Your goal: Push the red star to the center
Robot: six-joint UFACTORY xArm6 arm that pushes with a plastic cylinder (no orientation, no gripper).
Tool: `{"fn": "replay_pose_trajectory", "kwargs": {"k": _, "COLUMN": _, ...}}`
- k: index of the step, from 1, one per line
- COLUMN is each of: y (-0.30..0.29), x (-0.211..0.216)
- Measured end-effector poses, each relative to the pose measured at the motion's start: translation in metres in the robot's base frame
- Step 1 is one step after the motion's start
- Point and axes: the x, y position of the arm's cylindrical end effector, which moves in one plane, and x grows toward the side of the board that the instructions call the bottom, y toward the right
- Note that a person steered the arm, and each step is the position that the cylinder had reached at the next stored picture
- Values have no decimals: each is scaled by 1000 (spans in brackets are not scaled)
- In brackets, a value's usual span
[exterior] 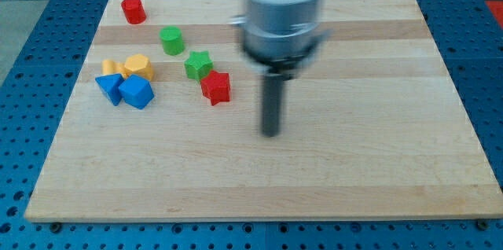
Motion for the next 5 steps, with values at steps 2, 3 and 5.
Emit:
{"fn": "replay_pose_trajectory", "kwargs": {"k": 2, "y": -76, "x": -62}}
{"fn": "replay_pose_trajectory", "kwargs": {"k": 3, "y": -67, "x": -73}}
{"fn": "replay_pose_trajectory", "kwargs": {"k": 5, "y": -85, "x": -36}}
